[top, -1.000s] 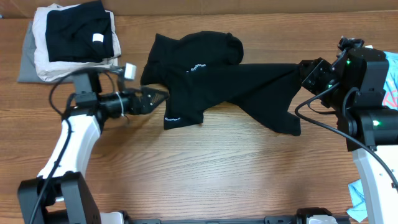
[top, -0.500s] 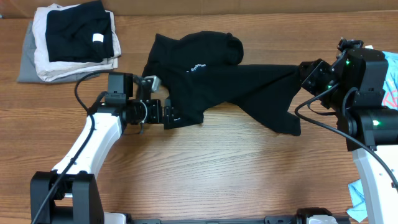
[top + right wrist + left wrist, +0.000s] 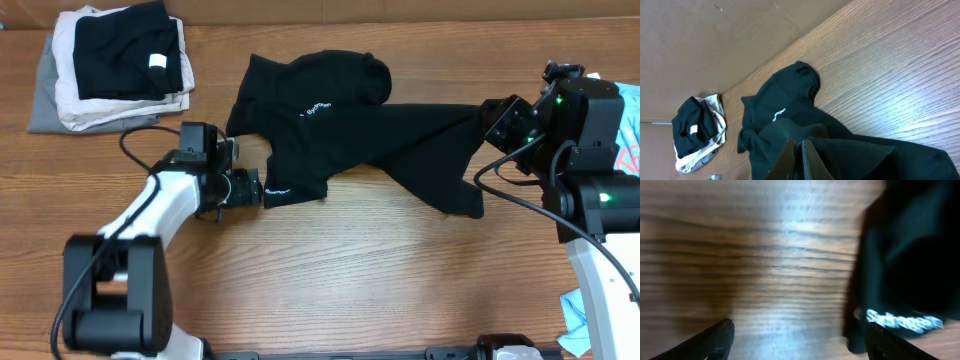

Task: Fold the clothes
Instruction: 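Grasp the left part of the black shirt with the left gripper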

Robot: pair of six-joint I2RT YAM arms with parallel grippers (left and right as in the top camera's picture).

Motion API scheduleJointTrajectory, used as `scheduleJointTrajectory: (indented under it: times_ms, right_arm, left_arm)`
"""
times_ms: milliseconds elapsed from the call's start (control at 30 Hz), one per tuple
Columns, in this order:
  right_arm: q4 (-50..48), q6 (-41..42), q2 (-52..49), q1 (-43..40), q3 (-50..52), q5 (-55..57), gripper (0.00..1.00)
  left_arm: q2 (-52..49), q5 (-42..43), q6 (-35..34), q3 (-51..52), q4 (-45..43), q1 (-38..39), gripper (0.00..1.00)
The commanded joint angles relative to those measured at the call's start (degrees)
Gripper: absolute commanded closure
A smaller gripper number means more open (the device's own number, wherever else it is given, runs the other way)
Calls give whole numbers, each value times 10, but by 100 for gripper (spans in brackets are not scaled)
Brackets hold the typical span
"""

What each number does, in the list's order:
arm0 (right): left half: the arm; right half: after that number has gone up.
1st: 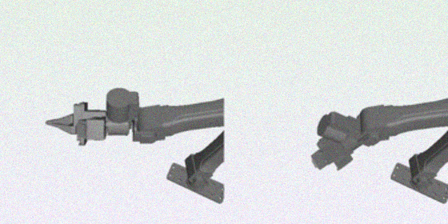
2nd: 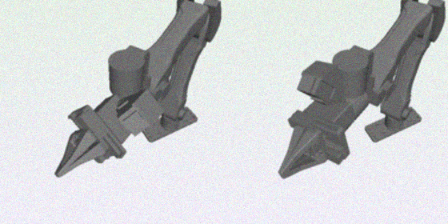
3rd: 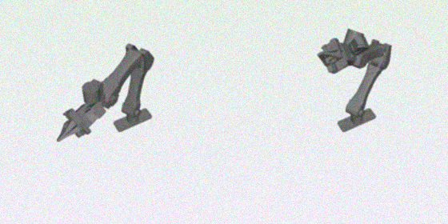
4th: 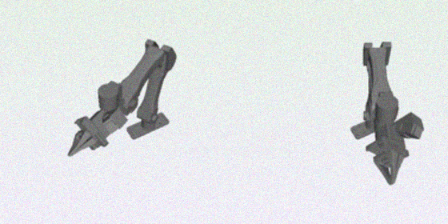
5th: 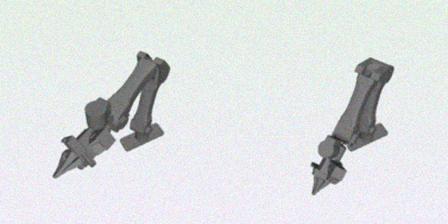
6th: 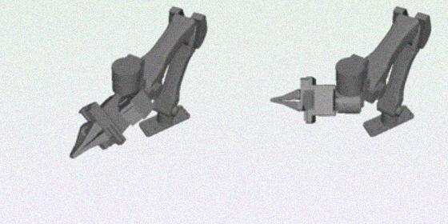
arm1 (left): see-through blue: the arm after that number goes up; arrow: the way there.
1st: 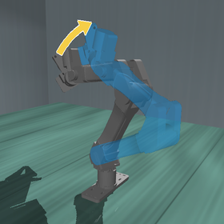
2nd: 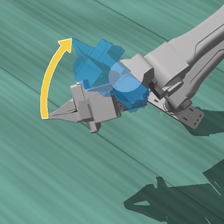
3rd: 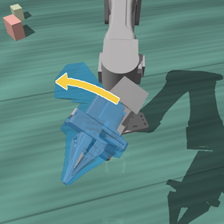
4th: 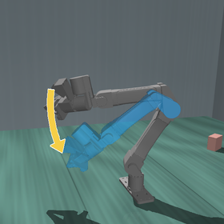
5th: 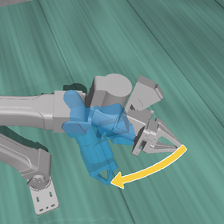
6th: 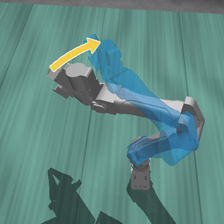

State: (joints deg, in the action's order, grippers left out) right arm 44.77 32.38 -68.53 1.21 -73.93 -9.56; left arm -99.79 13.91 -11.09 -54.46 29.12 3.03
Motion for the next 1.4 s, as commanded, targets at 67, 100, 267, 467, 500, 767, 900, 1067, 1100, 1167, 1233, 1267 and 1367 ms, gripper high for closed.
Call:
scheduleJointTrajectory:
  times_ms: [67, 100, 267, 467, 500, 767, 900, 1067, 1100, 1167, 1233, 1267, 1367]
  right_arm:
    - [-3, 0, 2, -2, -11, 10, 96]
    - [-3, 0, 2, -2, -11, 10, 96]
    - [-3, 0, 2, -2, -11, 10, 96]
    - [-3, 0, 2, -2, -11, 10, 96]
    - [-3, 0, 2, -2, -11, 10, 96]
    - [-2, 0, 2, -2, -11, 10, 96]
    - [-2, 0, 2, -2, -11, 10, 96]
    - [0, 0, 2, -2, -11, 10, 96]
    - [0, 0, 2, -2, -11, 10, 96]
    - [0, 0, 2, -2, -11, 10, 96]
    - [0, 0, 2, -2, -11, 10, 96]
    - [0, 0, 2, -2, -11, 10, 96]
    - [0, 0, 2, -2, -11, 10, 96]
  left_arm:
    - [-30, 14, -5, -7, -22, 7, 15]
    - [-29, 14, -5, -8, -24, 7, 15]
    - [-28, 42, 4, -12, -26, 17, 15]
    - [-28, 41, 15, -12, -24, 55, 15]
    - [-29, 19, 14, -12, -23, 65, 14]
    - [-38, -88, -10, -12, 4, 87, 27]
    - [-52, -101, -9, -12, 10, 86, 32]
    - [-70, -91, -9, -12, 4, 87, 48]
    - [-70, -85, -9, -12, 4, 87, 55]
    - [-70, -76, -9, -12, 6, 87, 69]
    - [-70, -65, -9, -12, 6, 87, 88]
    - [-70, -63, -10, -12, 6, 87, 96]
    - [-70, -63, -9, -12, 6, 87, 96]
